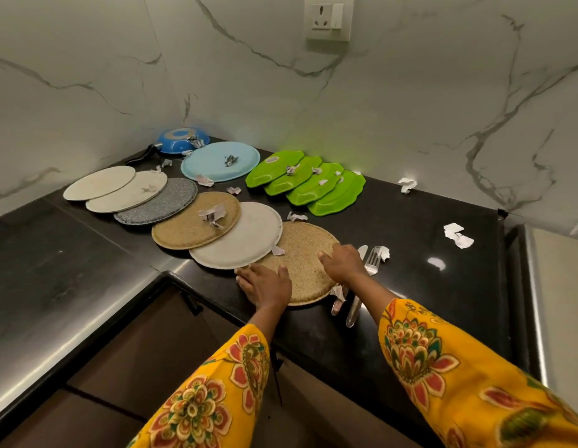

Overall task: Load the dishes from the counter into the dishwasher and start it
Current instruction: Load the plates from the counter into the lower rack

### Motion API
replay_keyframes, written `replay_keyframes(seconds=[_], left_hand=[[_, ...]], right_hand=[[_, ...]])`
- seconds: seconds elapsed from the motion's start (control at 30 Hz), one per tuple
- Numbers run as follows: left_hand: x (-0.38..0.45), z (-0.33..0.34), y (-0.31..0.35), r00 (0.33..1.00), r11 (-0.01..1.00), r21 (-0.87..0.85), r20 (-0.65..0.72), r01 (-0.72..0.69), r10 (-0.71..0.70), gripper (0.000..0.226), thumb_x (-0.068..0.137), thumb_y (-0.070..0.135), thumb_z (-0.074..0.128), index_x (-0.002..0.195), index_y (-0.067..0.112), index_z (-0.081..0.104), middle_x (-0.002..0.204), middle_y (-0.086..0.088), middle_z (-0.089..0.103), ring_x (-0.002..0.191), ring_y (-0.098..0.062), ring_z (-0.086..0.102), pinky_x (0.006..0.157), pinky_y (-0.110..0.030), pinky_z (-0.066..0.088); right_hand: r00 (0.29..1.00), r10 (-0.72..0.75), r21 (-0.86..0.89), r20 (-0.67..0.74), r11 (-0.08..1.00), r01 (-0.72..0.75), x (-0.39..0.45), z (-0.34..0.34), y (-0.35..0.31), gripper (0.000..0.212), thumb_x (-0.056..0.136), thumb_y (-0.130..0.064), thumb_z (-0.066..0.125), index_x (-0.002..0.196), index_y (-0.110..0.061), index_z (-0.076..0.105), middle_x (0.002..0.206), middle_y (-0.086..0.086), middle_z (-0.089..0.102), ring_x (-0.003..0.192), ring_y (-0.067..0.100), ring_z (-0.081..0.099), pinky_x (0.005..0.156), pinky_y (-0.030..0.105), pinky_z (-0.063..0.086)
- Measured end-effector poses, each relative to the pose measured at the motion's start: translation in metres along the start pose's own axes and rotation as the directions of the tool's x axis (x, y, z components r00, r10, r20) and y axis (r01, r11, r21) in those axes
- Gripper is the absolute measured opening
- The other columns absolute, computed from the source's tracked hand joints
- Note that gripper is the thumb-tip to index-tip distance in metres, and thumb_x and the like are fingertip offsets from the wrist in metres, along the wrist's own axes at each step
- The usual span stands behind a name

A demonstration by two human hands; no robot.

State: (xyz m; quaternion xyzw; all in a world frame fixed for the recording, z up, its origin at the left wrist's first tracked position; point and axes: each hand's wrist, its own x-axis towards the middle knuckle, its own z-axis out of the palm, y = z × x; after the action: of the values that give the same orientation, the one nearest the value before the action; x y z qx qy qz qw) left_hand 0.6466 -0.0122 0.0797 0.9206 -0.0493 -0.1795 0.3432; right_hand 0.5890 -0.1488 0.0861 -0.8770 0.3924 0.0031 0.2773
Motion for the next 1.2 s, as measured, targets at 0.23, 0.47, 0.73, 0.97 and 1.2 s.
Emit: replay_keyframes(seconds=[0.23,0.47,0.73,0.97,1.2], left_hand=[[0.007,0.008,0.019,0.967,0.974,-0.152,-0.164,0.169,-0.194,0.062,0.095,0.032,0.046,0.143,0.002,0.022,0.153,-0.019,0.012,0.139,-0.036,0.015,0.110,-0.046,0.021],[0.016,0.000,0.026,0.914,0.909,-0.258,-0.156,0.328,-0.374,0.052,0.093,0.031,0.046,0.136,0.005,0.032,0.141,-0.018,0.027,0.129,-0.036,0.025,0.106,-0.043,0.023],[0.017,-0.007,0.020,0.936,0.858,-0.385,0.051,0.341,-0.349,0.047,0.094,0.023,0.043,0.135,0.001,0.041,0.142,-0.021,0.032,0.126,-0.038,0.038,0.104,-0.041,0.036],[0.013,-0.022,0.028,0.957,0.849,-0.445,0.174,0.285,-0.231,0.043,0.091,0.020,0.048,0.127,-0.003,0.049,0.131,-0.021,0.049,0.119,-0.037,0.049,0.100,-0.042,0.045],[-0.011,-0.013,0.024,0.939,0.810,-0.535,0.339,0.240,-0.054,0.041,0.091,0.019,0.048,0.127,0.000,0.047,0.121,-0.017,0.056,0.110,-0.035,0.057,0.093,-0.044,0.052]], right_hand=[[0.999,0.041,0.026,-0.019,0.999,-0.041,0.027,-0.007,-0.003,0.045,0.094,-0.036,0.047,0.125,-0.002,0.046,0.132,0.023,0.047,0.125,0.039,0.039,0.099,0.038,0.033],[0.982,0.177,0.222,-0.065,0.962,-0.158,0.033,-0.024,0.002,0.036,0.084,-0.039,0.058,0.102,-0.008,0.056,0.114,0.019,0.054,0.116,0.037,0.049,0.086,0.036,0.040],[0.948,0.226,0.459,-0.225,0.883,-0.102,0.011,-0.067,0.001,0.010,0.081,-0.005,0.052,0.085,-0.003,0.061,0.096,0.018,0.056,0.097,0.028,0.052,0.078,0.030,0.039],[0.885,0.317,0.513,-0.341,0.852,-0.107,-0.029,-0.090,0.007,0.040,0.086,-0.005,0.053,0.125,-0.005,0.058,0.133,0.013,0.055,0.126,0.029,0.047,0.103,0.031,0.037],[0.775,0.461,0.625,-0.433,0.773,-0.110,-0.095,-0.088,0.035,0.038,0.087,-0.005,0.053,0.125,-0.006,0.057,0.128,0.011,0.058,0.118,0.025,0.053,0.100,0.033,0.043]])
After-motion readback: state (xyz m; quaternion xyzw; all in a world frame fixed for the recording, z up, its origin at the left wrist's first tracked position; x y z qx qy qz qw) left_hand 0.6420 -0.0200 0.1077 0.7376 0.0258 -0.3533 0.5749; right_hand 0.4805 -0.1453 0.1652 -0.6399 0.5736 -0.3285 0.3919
